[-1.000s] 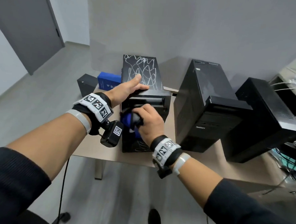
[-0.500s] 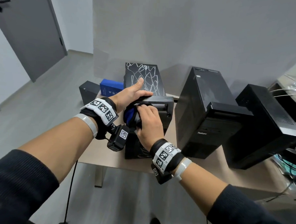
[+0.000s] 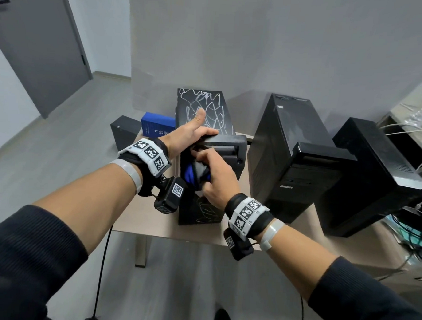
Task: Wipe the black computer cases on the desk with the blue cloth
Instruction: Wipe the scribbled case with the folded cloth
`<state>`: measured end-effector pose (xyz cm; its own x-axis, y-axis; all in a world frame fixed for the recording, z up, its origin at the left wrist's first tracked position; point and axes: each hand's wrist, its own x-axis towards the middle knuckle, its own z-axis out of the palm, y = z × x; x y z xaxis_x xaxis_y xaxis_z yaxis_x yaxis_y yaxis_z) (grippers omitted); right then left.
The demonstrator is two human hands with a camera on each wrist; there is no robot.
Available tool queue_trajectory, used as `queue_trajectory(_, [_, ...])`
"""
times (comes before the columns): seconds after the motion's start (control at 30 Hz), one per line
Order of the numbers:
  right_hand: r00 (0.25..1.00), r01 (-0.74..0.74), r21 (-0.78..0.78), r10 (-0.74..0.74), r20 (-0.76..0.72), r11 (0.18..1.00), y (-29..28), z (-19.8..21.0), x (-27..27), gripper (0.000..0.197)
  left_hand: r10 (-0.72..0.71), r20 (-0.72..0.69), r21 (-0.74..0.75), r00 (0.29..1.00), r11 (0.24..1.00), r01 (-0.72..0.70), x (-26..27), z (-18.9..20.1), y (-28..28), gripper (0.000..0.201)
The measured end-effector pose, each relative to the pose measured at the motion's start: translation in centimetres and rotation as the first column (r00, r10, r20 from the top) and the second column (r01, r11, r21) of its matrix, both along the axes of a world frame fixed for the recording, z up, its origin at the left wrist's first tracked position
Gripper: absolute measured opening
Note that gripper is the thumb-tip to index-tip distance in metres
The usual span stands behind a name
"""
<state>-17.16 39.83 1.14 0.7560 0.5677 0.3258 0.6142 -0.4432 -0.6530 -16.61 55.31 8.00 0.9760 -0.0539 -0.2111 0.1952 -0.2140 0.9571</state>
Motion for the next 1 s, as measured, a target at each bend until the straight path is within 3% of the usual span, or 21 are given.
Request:
queue_trajectory(0.1, [0.997, 0.048, -0.091, -0.042, 0.062, 0.995, 1.5, 0.6, 0.2, 0.042, -0.006, -0.004, 0.006, 1.000, 1.000, 0.006, 0.0, 0.0, 0.0, 0.091])
queue_trajectory(0.2, [0.997, 0.074, -0.056, -0.071, 0.043, 0.996, 2.7, 0.9, -0.2, 0.042, 0.003, 0.006, 0.013, 1.000, 1.000, -0.003, -0.2, 0.1, -0.2, 0.088])
queue_trajectory(0.37, [0.996, -0.084, -0.076, 0.087, 0.028, 0.994, -1.7, 0.4, 0.8, 0.040, 0.007, 0.037, 0.065, 0.999, 0.998, -0.009, -0.1, -0.2, -0.5, 0.088])
queue_trajectory(0.53, [0.972, 0.052, -0.112, -0.025, 0.232, 0.992, -6.4, -0.1, 2.6, 0.055, 0.001, 0.061, 0.102, 0.998, 0.995, -0.007, -0.2, 0.1, -1.0, 0.085])
queue_trajectory(0.6, [0.977, 0.097, -0.043, -0.087, 0.192, 0.994, -5.7, -0.6, 1.8, 0.059, 0.002, 0.056, 0.096, 0.998, 0.995, -0.007, -0.2, 0.0, -1.3, 0.086])
queue_trajectory(0.7, [0.991, -0.056, 0.031, 0.051, 0.124, 0.998, -2.0, -2.0, -0.5, 0.069, 0.011, 0.087, 0.104, 0.996, 0.994, -0.020, -0.5, -0.3, -1.5, 0.080])
queue_trajectory(0.8, [0.968, -0.232, 0.106, 0.218, 0.127, 0.967, -0.7, -3.4, -0.9, 0.051, 0.008, 0.111, 0.131, 0.994, 0.991, -0.022, -0.8, -0.6, -1.3, 0.074])
queue_trajectory(0.9, [0.908, -0.357, -0.093, 0.369, 0.200, 0.930, -4.3, -5.3, 1.2, 0.054, 0.005, 0.134, 0.151, 0.991, 0.988, -0.025, -0.6, -0.9, -1.2, 0.071])
queue_trajectory(1.0, [0.935, -0.248, -0.260, 0.301, 0.186, 0.933, -9.1, -7.5, 2.8, 0.053, -0.011, 0.150, 0.174, 0.989, 0.985, -0.016, -0.4, -1.0, -1.4, 0.069])
